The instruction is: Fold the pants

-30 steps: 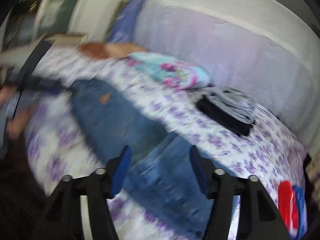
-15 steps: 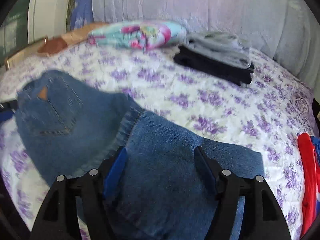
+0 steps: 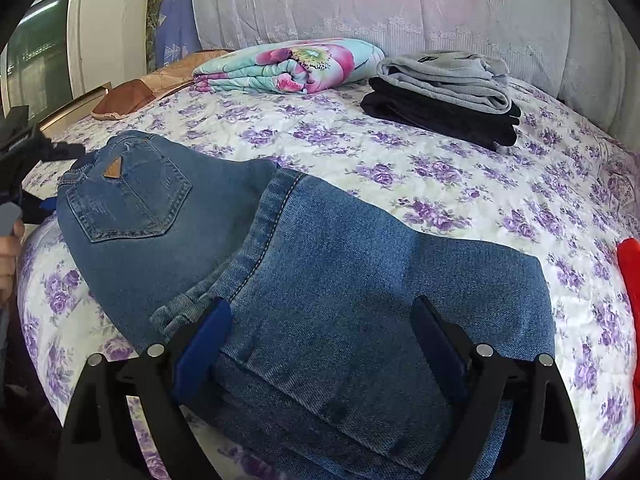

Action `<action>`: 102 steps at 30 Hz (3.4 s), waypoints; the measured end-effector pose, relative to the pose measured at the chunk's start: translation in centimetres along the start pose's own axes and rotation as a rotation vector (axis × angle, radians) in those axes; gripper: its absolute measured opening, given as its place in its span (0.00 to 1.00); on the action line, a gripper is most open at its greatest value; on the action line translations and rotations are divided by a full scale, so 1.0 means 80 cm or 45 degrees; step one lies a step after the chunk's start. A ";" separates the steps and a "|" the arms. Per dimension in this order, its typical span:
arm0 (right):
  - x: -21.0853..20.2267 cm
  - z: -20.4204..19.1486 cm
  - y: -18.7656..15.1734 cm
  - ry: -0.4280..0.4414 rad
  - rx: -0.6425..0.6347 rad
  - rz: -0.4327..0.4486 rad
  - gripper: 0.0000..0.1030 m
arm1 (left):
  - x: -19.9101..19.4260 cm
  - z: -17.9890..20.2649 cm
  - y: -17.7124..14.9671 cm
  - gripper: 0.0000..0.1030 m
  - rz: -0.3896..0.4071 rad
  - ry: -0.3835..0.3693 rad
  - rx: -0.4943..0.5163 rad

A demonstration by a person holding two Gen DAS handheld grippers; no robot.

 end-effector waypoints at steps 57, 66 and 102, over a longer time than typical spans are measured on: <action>0.019 -0.012 0.037 -0.158 -0.033 0.025 0.90 | -0.074 0.042 0.004 0.28 0.159 -0.172 0.096; 0.060 0.020 0.061 -0.190 0.011 -0.111 0.96 | -0.109 0.093 -0.005 0.27 0.223 -0.199 0.218; -0.205 0.222 -0.123 -0.216 0.723 0.520 0.96 | -0.003 0.422 -0.347 0.22 0.309 -0.133 1.469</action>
Point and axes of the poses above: each gripper's, at about its wrist camera, not at the fingertips, and x roughly the way its jaws point, z to its right, y to its top, the point moved 3 cm from there along x, roughly the way its jaws point, and after that the axes turned 14 degrees about y, right-handed, at the moved point
